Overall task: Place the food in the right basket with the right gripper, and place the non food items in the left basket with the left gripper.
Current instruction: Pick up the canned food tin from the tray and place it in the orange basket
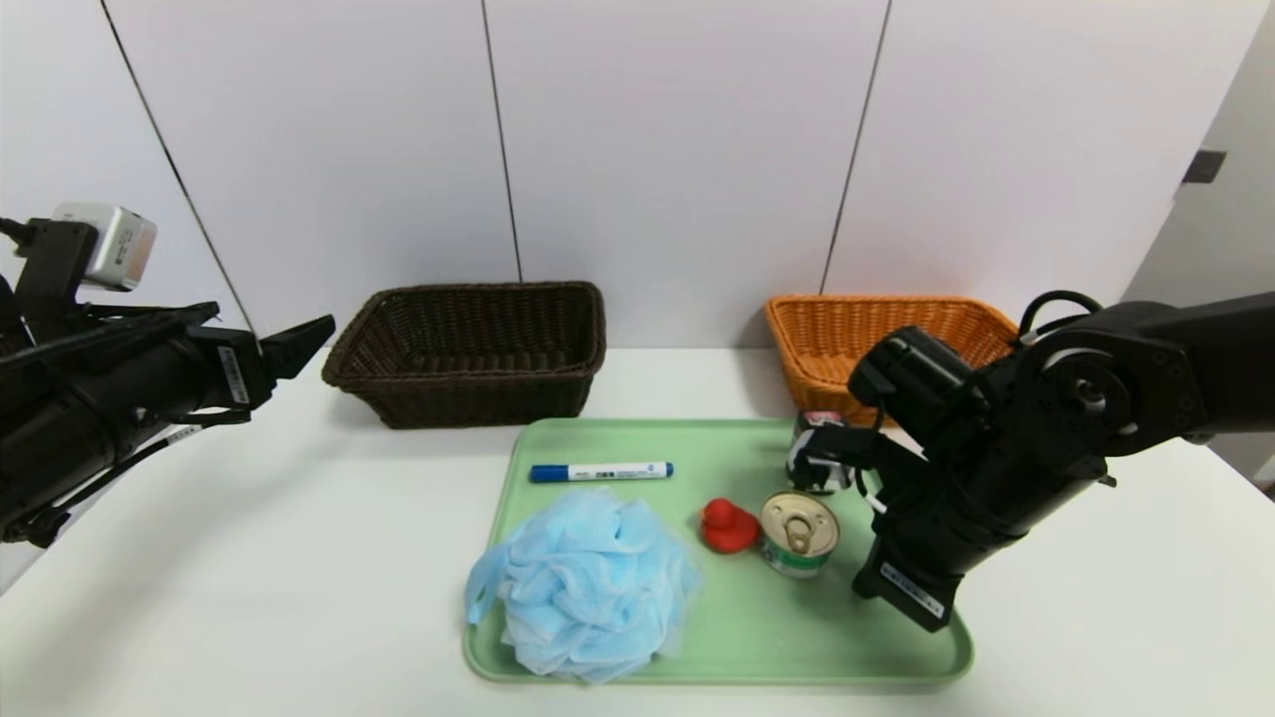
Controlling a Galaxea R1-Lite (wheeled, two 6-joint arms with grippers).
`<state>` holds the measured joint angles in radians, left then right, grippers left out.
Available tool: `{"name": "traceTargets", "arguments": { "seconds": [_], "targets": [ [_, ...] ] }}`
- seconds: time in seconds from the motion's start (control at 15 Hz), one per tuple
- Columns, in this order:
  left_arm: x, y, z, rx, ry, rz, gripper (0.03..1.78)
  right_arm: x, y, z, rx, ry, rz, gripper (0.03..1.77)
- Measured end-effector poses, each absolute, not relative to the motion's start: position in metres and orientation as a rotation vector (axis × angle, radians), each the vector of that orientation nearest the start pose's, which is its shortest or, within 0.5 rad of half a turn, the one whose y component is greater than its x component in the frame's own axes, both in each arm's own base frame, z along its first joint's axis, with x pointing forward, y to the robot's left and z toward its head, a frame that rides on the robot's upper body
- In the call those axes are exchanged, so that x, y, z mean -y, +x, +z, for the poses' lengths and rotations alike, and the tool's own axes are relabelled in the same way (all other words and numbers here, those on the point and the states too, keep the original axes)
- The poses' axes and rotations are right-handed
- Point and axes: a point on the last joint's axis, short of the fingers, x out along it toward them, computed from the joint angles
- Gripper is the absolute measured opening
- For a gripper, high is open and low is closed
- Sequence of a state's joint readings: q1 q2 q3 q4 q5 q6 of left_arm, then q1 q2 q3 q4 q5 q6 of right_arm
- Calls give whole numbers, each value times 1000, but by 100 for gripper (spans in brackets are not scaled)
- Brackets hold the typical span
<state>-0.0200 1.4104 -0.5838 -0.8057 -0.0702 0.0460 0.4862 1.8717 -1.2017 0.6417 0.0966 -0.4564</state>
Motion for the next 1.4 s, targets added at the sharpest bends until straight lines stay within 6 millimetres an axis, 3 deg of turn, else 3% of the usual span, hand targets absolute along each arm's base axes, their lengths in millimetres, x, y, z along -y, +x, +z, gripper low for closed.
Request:
{"name": "traceTargets", "arguments": {
  "seconds": [0.8, 1.13, 1.4],
  "targets": [
    [6, 219, 216, -16, 45, -92, 169, -141, 261, 147, -1124, -648, 790, 5],
    [6, 218, 217, -10, 47, -92, 169, -140, 256, 149, -1121, -656, 777, 80],
    [6, 215, 217, -8, 46, -92, 169, -142, 261, 150, -1048, -645, 773, 117]
  ]
}}
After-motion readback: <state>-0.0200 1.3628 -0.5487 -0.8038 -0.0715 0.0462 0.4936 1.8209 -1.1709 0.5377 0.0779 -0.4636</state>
